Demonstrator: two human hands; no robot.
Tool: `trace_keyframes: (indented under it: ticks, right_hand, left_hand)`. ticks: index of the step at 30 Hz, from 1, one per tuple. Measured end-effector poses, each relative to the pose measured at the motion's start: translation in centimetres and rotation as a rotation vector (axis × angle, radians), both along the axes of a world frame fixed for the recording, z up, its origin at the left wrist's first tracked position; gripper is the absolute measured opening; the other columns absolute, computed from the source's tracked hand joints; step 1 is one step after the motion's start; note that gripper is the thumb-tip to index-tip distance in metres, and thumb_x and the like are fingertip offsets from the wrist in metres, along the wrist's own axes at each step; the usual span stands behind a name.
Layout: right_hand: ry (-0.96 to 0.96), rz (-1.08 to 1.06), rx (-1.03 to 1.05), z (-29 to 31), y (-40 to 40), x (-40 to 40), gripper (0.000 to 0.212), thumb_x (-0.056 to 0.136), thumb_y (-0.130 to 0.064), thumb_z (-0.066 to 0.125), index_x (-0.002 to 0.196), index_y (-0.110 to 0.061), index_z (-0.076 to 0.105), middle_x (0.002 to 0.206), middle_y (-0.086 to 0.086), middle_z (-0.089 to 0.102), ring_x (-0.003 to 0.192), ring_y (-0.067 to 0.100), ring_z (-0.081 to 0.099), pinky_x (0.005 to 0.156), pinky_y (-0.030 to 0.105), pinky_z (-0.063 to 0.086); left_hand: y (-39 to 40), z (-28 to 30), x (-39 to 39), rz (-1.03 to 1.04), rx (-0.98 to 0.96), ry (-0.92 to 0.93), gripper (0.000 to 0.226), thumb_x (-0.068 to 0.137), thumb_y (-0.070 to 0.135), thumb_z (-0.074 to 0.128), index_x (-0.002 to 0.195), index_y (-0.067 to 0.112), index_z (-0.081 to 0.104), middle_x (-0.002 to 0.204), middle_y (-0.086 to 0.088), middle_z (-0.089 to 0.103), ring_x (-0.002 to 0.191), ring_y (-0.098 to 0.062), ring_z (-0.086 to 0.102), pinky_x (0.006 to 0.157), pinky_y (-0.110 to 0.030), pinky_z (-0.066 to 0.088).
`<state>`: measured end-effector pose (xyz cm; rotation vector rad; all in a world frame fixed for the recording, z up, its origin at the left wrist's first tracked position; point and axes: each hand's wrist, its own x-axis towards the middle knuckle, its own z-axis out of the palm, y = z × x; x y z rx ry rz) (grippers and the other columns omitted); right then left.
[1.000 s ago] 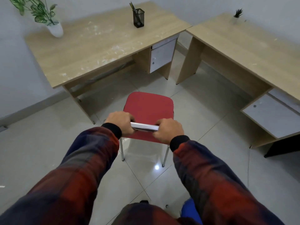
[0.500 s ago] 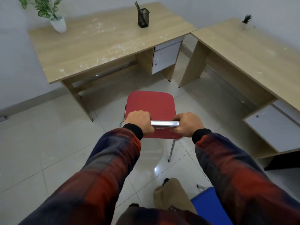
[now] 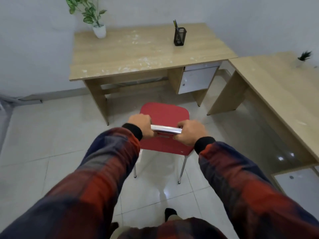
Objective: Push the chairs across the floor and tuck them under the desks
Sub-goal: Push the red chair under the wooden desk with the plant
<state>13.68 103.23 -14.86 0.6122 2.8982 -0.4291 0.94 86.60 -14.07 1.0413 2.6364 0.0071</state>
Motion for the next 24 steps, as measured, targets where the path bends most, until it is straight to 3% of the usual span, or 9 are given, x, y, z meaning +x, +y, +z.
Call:
trace_keyframes:
  ticks: [7, 11, 15, 17, 21, 24]
  right_hand:
    - [-0.021, 0.211, 0.034, -1.0, 1.8, 0.2, 0.036, 0.076, -0.043, 0.067, 0.11, -0.032, 0.072, 0.099, -0.006, 0.073, 0.081, 0.02, 0.062, 0.072, 0.028, 0.05]
    - [-0.009, 0.297, 0.058, -1.1, 2.0, -0.6, 0.033, 0.077, -0.04, 0.069, 0.109, -0.034, 0.071, 0.099, -0.008, 0.073, 0.085, 0.02, 0.063, 0.068, 0.025, 0.042]
    - [-0.039, 0.362, 0.06, -1.2, 3.0, -1.9, 0.035, 0.075, -0.054, 0.072, 0.106, -0.039, 0.07, 0.097, -0.013, 0.072, 0.085, 0.015, 0.065, 0.074, 0.029, 0.053]
    - [-0.054, 0.383, 0.056, -1.2, 3.4, -2.5, 0.036, 0.075, -0.057, 0.072, 0.105, -0.037, 0.07, 0.095, -0.013, 0.072, 0.084, 0.015, 0.065, 0.075, 0.03, 0.055]
    - [-0.043, 0.364, 0.06, -1.1, 3.6, -4.0, 0.03, 0.077, -0.045, 0.07, 0.105, -0.035, 0.071, 0.092, -0.012, 0.072, 0.08, 0.016, 0.064, 0.072, 0.03, 0.055]
    - [-0.023, 0.323, 0.053, -0.9, 3.2, -5.3, 0.028, 0.077, -0.041, 0.069, 0.104, -0.034, 0.072, 0.089, -0.009, 0.072, 0.076, 0.017, 0.06, 0.067, 0.027, 0.048]
  left_hand:
    - [-1.0, -2.8, 5.0, 0.175, 0.004, 0.057, 0.03, 0.08, 0.043, 0.063, 0.091, 0.016, 0.069, 0.081, -0.004, 0.066, 0.068, -0.024, 0.055, 0.063, -0.031, 0.047]
    - [-2.0, -3.0, 6.9, 0.258, 0.031, 0.076, 0.035, 0.081, 0.047, 0.059, 0.096, 0.016, 0.069, 0.086, -0.006, 0.069, 0.072, -0.026, 0.059, 0.063, -0.032, 0.047]
    - [-1.9, -3.4, 8.4, 0.299, 0.114, 0.067, 0.045, 0.079, 0.06, 0.056, 0.099, 0.022, 0.069, 0.087, -0.001, 0.07, 0.071, -0.024, 0.06, 0.062, -0.03, 0.044]
    - [-1.4, -3.6, 8.2, 0.313, 0.12, 0.059, 0.046, 0.078, 0.062, 0.059, 0.1, 0.023, 0.069, 0.088, 0.0, 0.07, 0.076, -0.024, 0.063, 0.064, -0.031, 0.045]
    - [-0.9, -3.6, 6.2, 0.341, 0.072, 0.095, 0.034, 0.08, 0.048, 0.064, 0.102, 0.023, 0.068, 0.091, -0.002, 0.07, 0.08, -0.027, 0.064, 0.067, -0.033, 0.045]
    - [-0.8, -3.5, 3.6, 0.342, 0.064, 0.117, 0.033, 0.078, 0.049, 0.064, 0.098, 0.023, 0.069, 0.089, -0.002, 0.07, 0.08, -0.027, 0.064, 0.067, -0.032, 0.047]
